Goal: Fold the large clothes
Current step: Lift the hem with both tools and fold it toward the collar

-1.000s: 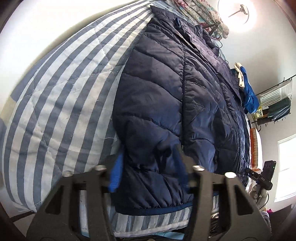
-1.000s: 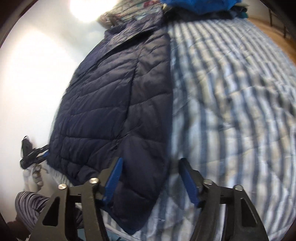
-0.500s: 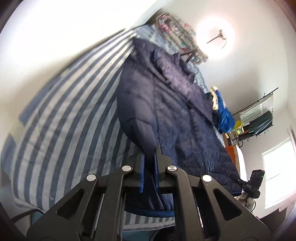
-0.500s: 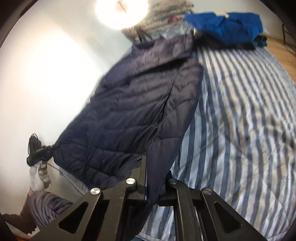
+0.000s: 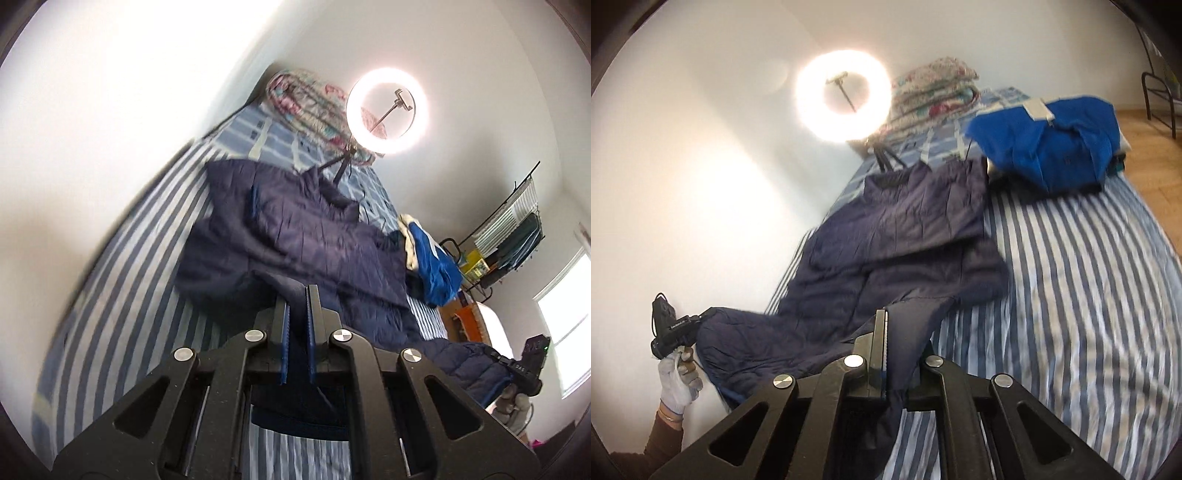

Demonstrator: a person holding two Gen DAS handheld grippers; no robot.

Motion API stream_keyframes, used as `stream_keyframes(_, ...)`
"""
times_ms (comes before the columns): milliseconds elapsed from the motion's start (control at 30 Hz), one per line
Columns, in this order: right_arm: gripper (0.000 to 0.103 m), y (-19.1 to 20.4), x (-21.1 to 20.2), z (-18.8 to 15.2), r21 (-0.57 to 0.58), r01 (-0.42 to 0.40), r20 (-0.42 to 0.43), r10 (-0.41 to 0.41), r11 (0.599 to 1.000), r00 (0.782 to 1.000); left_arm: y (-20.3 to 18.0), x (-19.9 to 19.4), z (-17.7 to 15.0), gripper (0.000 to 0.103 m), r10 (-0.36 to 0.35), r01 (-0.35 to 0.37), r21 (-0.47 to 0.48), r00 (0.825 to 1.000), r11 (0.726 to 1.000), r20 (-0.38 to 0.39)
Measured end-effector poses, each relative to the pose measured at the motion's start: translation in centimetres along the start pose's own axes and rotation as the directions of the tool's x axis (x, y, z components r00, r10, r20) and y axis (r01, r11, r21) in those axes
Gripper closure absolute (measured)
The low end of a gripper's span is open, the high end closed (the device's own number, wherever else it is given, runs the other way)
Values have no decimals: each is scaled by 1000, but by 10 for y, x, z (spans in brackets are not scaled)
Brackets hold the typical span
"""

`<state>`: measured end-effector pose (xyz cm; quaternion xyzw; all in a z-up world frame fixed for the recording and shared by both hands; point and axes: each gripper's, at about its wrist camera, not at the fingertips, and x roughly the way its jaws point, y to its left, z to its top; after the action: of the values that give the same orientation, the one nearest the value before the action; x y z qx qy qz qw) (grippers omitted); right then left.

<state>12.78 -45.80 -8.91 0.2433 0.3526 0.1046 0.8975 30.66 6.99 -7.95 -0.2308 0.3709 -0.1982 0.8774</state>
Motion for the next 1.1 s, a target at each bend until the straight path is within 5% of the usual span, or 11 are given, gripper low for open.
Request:
stream_keyframes(500, 101, -29, 123, 128, -26, 183, 43, -182, 983, 982, 7, 164, 112, 99, 98, -99, 25, 995, 995, 33)
stream_keyframes(800, 101, -67, 236, 164, -73, 329, -22, -332, 941, 943, 61, 275, 118, 99, 195, -195, 8, 980, 981, -39)
stream_keyframes(1100, 100, -81, 282, 163, -153, 348, -83, -362, 925, 928, 76, 306, 119, 98, 177, -176, 15, 981, 984, -81)
